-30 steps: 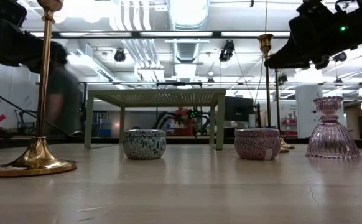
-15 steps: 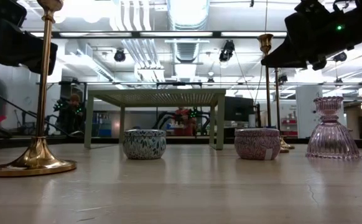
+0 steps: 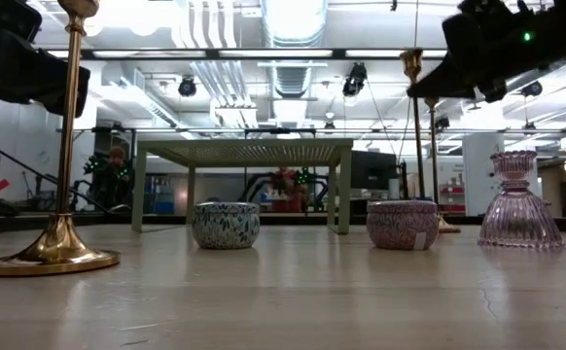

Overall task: Pick & Place candle stick holders
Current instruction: Put the middle gold candle holder on the shelf

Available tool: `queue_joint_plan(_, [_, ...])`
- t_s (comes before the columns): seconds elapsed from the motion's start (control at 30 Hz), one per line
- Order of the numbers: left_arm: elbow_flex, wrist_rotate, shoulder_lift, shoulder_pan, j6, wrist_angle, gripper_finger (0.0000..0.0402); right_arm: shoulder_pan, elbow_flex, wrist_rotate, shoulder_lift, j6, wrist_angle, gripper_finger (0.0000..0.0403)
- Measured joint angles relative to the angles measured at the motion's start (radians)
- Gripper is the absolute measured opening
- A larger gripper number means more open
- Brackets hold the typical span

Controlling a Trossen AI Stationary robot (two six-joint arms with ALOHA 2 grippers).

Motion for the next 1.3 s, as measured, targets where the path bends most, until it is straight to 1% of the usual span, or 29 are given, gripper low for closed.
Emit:
queue_joint_plan(0.27, [0.000,0.000,0.000,0.000,0.000,0.000,0.0010,0.000,0.171,-0.045,0.000,-0.166,-0.001,0.0015])
queue_joint_plan(0.43, [0.000,0.000,0.000,0.000,0.000,0.000,0.0010,0.000,0.288,-0.046,-0.002,-0.273,-0.011,0.0014])
queue_joint_plan(0.63, [0.000,0.000,0.000,0.000,0.000,0.000,0.0010,-0.050,0.431,-0.058,0.001,-0.321,-0.129,0.0014])
queue_joint_plan(0.7, [0.000,0.000,0.000,0.000,0.000,0.000,0.0010,-0.085,0.466,-0.123,0.002,-0.321,-0.151,0.0014])
queue_joint_plan(0.83, [0.000,0.000,0.000,0.000,0.000,0.000,0.0010,-0.173,0.510,-0.298,0.010,-0.312,-0.149,0.0013])
queue_joint_plan(1.07, [0.000,0.000,0.000,0.000,0.000,0.000,0.0010,-0.365,0.566,-0.524,0.065,-0.301,-0.145,0.0013])
queue_joint_plan(1.3, [0.000,0.000,0.000,0.000,0.000,0.000,0.0010,-0.530,0.659,-0.698,0.183,-0.297,-0.145,0.0013])
